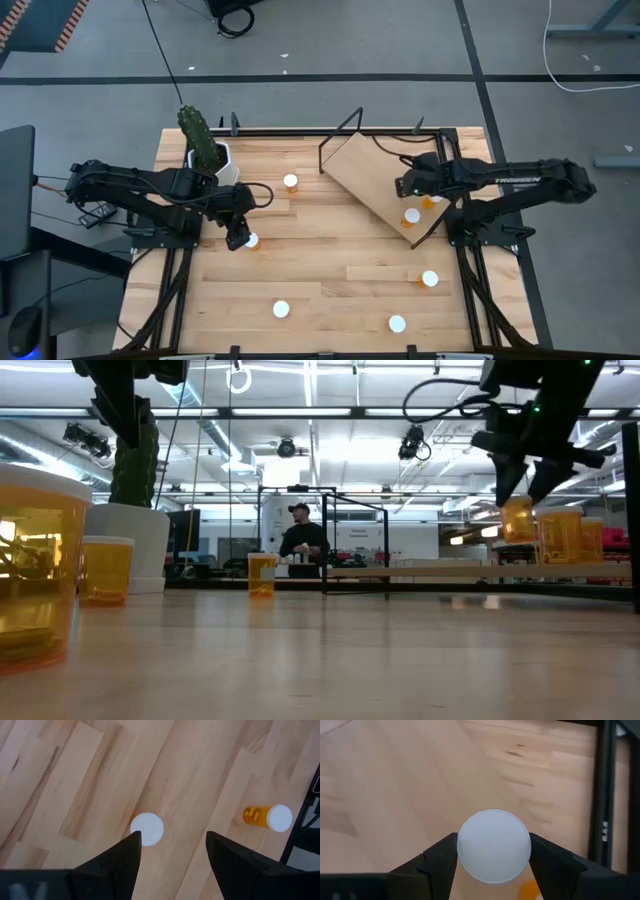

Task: Pick and place medicine bottles onto shelf by color
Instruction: Put the orange pill bottle to the middle right on the shelf

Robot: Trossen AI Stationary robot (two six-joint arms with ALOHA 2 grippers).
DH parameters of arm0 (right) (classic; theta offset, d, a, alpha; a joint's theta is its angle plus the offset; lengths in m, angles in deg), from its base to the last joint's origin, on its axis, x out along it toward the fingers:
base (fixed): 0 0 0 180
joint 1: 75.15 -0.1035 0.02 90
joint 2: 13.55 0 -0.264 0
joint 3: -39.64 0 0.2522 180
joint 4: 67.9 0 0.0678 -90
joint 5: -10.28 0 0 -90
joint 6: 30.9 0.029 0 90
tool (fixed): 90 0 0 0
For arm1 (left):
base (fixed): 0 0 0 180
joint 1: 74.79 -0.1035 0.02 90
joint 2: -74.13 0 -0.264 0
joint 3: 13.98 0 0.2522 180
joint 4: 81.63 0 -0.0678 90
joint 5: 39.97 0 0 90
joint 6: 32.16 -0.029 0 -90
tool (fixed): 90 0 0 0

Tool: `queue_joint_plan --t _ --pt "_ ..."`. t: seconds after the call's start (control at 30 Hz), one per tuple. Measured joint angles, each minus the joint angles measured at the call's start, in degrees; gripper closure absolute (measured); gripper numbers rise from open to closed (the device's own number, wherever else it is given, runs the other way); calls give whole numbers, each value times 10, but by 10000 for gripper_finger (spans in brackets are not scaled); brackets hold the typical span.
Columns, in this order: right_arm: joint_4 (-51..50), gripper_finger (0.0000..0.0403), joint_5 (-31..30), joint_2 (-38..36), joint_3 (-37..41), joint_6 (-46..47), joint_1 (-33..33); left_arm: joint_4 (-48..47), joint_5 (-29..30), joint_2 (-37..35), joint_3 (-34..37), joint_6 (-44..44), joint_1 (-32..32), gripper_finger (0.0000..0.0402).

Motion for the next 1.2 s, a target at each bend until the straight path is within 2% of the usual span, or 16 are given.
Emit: queue_joint_plan --t 0.27,0.5,1.2 --pt "73 169 18 -5 48 2 41 49 0 0 0 11 0 173" --pt "68 169 19 -5 56 -14 57 52 -19 0 0 21 0 175" --pt "68 155 9 -3 56 -16 64 52 -19 0 0 31 0 178"
